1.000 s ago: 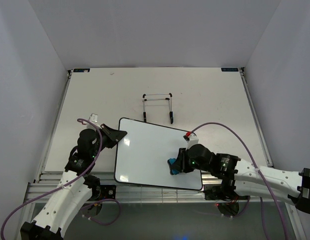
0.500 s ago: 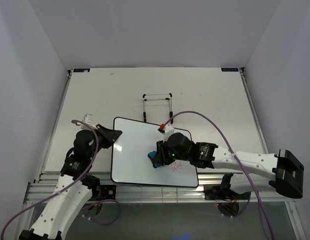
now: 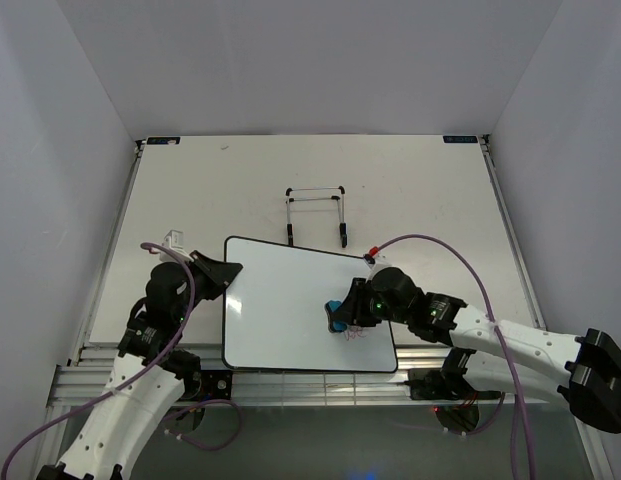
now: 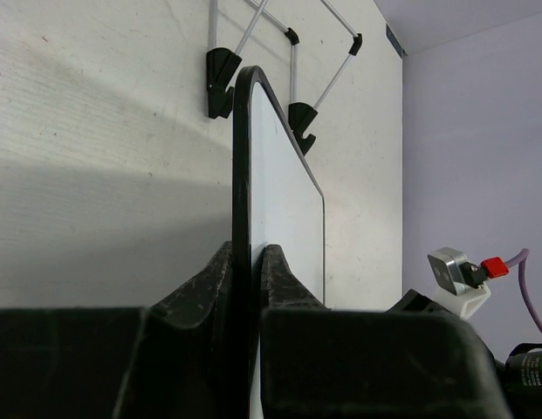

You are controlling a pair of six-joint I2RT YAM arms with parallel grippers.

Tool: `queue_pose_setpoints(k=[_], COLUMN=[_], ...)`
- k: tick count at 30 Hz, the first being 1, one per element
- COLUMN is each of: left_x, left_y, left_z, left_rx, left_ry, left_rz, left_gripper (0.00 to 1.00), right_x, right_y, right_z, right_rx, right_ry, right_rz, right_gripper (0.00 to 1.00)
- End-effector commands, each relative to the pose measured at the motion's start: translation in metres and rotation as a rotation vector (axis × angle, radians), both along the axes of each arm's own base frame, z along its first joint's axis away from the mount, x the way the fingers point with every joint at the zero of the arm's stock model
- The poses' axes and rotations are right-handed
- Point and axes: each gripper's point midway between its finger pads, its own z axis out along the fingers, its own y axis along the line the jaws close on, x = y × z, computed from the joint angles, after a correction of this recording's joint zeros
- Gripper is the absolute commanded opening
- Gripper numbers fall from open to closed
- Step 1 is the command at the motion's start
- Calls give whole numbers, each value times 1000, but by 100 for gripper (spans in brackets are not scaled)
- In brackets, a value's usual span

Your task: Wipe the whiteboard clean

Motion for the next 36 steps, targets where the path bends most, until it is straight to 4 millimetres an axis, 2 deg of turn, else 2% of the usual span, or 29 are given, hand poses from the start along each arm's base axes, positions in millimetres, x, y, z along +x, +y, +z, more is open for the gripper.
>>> queue_pose_setpoints(k=[1, 7, 10, 14, 21, 28, 36], left_x=[4, 3, 2, 0, -2, -3, -5], left_y=[29, 29, 31, 37, 51, 53, 62], left_z=[-8, -6, 3, 13, 36, 35, 46], left_rx=[178, 180, 181, 207, 250, 265, 296], left_ry=[-10, -22, -41, -59, -94, -87, -108], left_rz=[84, 83, 90, 116, 168, 176, 207], left_gripper=[0, 0, 0, 0, 0, 0, 0], right_x=[-62, -65, -64, -67, -80, -84, -89], right_y=[-126, -123, -123, -125, -130, -132, -125], right_z=[-105, -95, -90, -94, -113, -118, -112], right_rx=[-575, -558, -564, -592, -567, -528, -438], right_ry=[317, 340, 343, 365, 408, 432, 458], right_rz=[-63, -79, -84, -74, -71, -131, -155], right_gripper=[8, 8, 8, 8, 8, 8, 8])
